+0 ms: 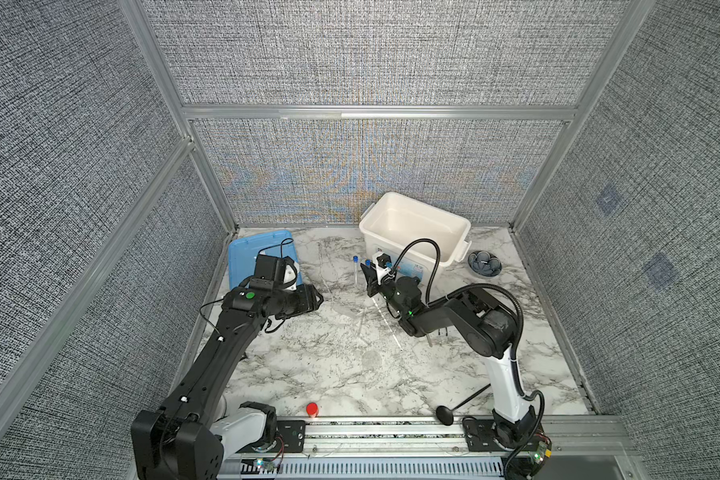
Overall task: Organize the chemistry lab equipment
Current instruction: 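Lower the tube upright into the clear rack beside the first tube with the right gripper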
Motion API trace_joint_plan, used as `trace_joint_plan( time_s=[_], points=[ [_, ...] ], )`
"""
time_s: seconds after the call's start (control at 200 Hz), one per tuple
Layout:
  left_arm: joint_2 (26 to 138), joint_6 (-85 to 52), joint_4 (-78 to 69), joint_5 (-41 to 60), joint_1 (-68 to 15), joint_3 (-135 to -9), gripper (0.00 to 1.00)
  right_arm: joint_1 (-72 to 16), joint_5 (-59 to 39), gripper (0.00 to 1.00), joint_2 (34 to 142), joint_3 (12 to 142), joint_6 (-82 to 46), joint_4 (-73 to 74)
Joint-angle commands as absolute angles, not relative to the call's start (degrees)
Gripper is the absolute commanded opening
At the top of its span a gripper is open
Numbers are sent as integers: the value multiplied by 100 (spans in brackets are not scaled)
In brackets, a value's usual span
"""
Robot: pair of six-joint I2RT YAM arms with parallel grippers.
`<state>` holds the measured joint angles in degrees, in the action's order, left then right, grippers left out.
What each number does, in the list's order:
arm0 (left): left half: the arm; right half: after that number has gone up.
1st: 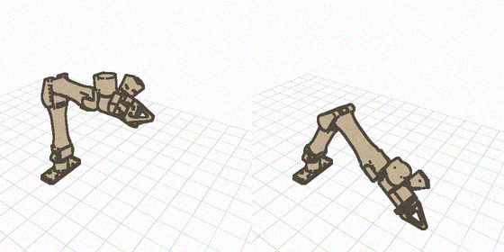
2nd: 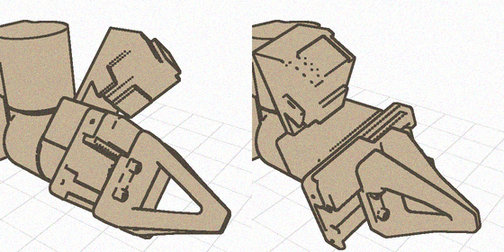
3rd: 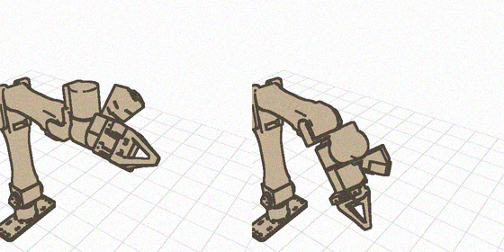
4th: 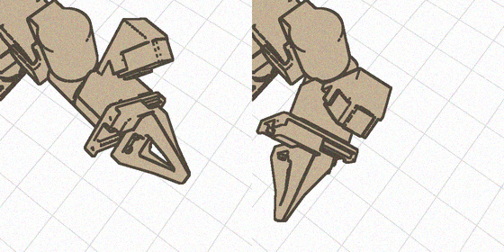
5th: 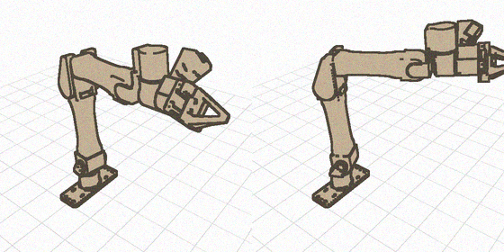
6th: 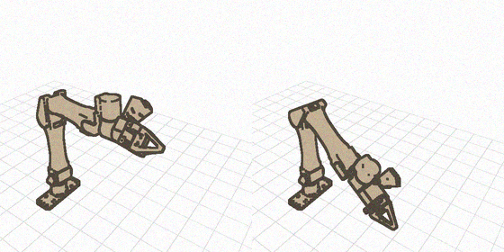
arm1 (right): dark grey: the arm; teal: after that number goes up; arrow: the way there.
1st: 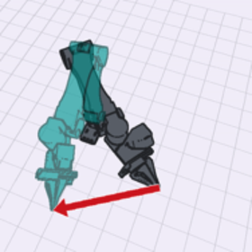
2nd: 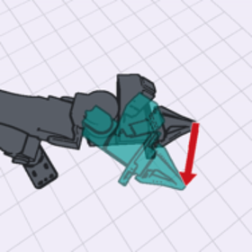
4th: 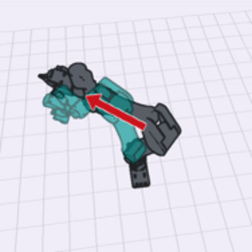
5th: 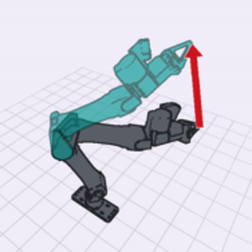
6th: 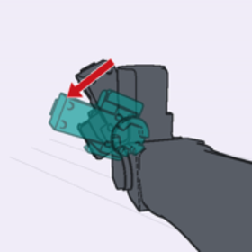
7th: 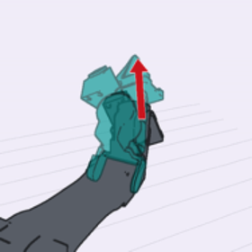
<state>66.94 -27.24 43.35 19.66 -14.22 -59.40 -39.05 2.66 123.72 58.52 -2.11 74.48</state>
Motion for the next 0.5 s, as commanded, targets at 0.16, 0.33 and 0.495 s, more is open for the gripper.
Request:
trace_joint_plan(
  time_s=[0.16,0.33,0.495],
  points=[
    [6706,-2724,4219,2016,-1416,-5937,66,-3952,335,20,12222,5867,27,7601],
    [6713,-2744,4201,2054,-1415,-5900,66,-4030,382,19,12158,5919,350,7338],
    [6713,-2733,4209,2074,-1422,-5904,66,-4038,421,19,12241,5933,275,7372]
  ],
)
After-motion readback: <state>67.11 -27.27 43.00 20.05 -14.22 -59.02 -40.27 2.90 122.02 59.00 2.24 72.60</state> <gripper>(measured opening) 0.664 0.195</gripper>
